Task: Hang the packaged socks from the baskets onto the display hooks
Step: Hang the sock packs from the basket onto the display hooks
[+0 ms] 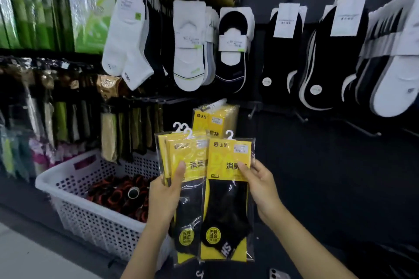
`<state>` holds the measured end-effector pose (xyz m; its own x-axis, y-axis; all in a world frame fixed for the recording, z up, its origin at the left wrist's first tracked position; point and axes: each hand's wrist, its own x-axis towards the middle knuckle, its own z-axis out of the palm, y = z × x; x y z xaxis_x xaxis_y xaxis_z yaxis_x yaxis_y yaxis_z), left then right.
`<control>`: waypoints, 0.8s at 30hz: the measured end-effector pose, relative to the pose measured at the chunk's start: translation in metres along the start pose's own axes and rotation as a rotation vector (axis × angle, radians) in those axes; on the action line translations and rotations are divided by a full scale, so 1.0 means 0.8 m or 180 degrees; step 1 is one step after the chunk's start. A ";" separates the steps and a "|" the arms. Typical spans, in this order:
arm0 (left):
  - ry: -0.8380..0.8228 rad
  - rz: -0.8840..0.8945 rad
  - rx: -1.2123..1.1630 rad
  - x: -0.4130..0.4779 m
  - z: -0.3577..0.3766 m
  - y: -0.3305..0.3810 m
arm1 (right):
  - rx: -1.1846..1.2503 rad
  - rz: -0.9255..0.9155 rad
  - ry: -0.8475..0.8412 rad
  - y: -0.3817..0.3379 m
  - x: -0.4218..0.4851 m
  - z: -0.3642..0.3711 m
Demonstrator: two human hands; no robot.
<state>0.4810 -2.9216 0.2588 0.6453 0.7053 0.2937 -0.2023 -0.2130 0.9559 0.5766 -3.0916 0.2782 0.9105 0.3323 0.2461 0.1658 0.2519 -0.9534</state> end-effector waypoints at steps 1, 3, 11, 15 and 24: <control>0.0159 0.0038 0.0041 0.010 -0.007 0.000 | -0.0039 -0.0015 0.0056 0.000 0.008 0.005; 0.0437 0.0068 0.0089 0.027 -0.023 -0.001 | -0.0112 -0.0059 0.0173 -0.002 0.027 0.017; 0.1139 -0.0015 0.0210 0.062 -0.066 -0.016 | -0.0455 -0.0219 0.0207 -0.007 0.108 0.075; 0.1148 -0.0095 0.0153 0.068 -0.071 -0.018 | -0.0600 -0.0077 0.0402 0.004 0.138 0.091; 0.0968 -0.0009 0.0074 0.066 -0.058 -0.012 | -0.0470 0.0688 0.1424 0.037 0.142 0.064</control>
<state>0.4829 -2.8512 0.2646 0.3950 0.8752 0.2792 -0.1816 -0.2236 0.9576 0.6656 -2.9998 0.2867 0.9974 -0.0668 -0.0269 -0.0216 0.0787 -0.9967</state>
